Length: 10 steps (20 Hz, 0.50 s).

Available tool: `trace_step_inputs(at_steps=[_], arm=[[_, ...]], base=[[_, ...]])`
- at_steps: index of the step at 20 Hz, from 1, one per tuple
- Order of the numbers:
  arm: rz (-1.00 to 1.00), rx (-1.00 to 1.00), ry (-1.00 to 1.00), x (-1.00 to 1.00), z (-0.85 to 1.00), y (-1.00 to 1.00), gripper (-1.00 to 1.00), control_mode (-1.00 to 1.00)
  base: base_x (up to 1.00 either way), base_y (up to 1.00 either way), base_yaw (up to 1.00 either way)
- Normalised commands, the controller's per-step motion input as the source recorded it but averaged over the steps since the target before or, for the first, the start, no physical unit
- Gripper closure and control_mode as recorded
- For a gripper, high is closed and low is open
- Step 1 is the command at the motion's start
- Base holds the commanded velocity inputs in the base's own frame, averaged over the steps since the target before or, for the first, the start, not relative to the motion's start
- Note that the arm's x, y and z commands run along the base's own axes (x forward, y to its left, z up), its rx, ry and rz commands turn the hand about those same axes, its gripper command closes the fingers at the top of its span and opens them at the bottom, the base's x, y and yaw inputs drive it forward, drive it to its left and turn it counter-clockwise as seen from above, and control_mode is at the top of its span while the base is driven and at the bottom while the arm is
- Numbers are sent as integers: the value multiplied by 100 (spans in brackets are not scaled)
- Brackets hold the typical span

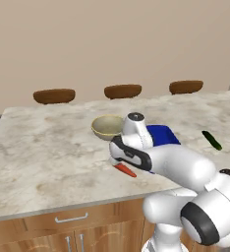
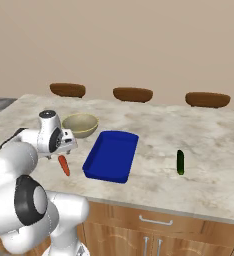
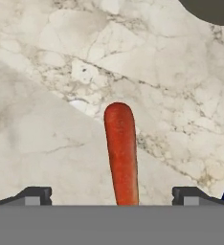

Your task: Place the two vegetables and bowl onto the tray for setting up a vegetable dip station.

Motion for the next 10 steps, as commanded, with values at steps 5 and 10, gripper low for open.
trace_step_inputs(at_steps=[5, 10], arm=[[0, 0, 0, 15, -34, 0, -100, -100], [1, 0, 0, 8, -28, 0, -100, -100]], base=[[0, 0, 0], [0, 0, 0]])
